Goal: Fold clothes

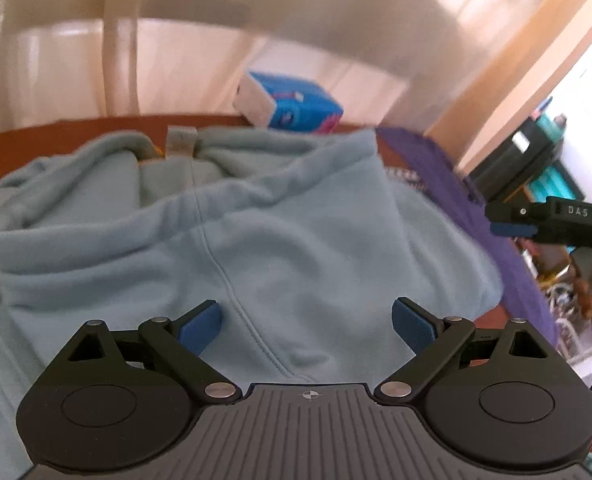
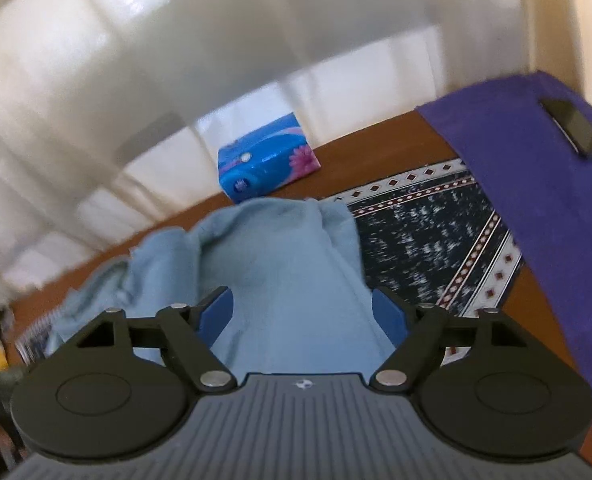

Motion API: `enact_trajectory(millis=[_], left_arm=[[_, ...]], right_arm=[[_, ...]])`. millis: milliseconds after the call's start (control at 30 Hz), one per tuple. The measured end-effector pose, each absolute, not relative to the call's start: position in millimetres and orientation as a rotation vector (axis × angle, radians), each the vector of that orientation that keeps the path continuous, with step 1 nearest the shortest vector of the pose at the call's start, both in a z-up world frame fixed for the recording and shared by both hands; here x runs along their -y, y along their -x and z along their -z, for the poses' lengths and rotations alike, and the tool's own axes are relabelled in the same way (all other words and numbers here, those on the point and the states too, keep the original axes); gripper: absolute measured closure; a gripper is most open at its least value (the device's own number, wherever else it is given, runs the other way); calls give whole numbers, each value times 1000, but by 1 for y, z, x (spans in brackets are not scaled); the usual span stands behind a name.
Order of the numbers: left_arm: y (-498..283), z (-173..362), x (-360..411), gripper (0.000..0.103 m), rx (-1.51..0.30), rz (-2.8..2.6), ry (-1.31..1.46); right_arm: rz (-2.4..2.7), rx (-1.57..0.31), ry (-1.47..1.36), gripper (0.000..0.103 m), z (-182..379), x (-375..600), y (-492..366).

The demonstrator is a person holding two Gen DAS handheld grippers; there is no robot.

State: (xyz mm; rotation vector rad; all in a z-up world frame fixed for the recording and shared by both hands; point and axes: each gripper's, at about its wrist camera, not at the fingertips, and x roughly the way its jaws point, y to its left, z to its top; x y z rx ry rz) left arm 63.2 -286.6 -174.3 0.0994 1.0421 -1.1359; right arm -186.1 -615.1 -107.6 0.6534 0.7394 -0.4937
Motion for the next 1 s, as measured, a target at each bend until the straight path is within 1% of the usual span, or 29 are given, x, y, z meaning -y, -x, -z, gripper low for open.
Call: enact_trajectory(millis=[233,300,400,467,567,633,667,700,800,867,1000], left_arm=[[-45,179,296,6,-996,1095,-234],[-38,174,298,7,-995,1075,-268],[-27,177,296,7,-981,1097,-316],[-19,181,295,7,-969,1118,-348],[-8,188,293,7,-950,1151,-396],[-1,192,291,5,-937,1172,-428],[3,194,290,0,-931,1182,-445],[8,196,290,0,-911,1189,-476],[26,204,292,0,-818,1198,-592],[26,204,288,0,-810,1201,-572],[28,206,281,0,-786,1210,-546]], right_arm=[[383,-832,-699,22,158,658,177],[320,-862,-711,23,174,669,168],[219,-918,-777,23,197,678,160],[134,-924,-862,27,208,680,160],[104,-872,-957,29,220,682,164],[121,-837,-1033,52,225,685,167],[131,-834,-1075,72,228,686,167],[143,-823,-1106,79,229,684,168],[139,-741,-1154,84,210,673,169],[113,-685,-1144,85,184,664,166],[24,-670,-993,85,115,625,138]])
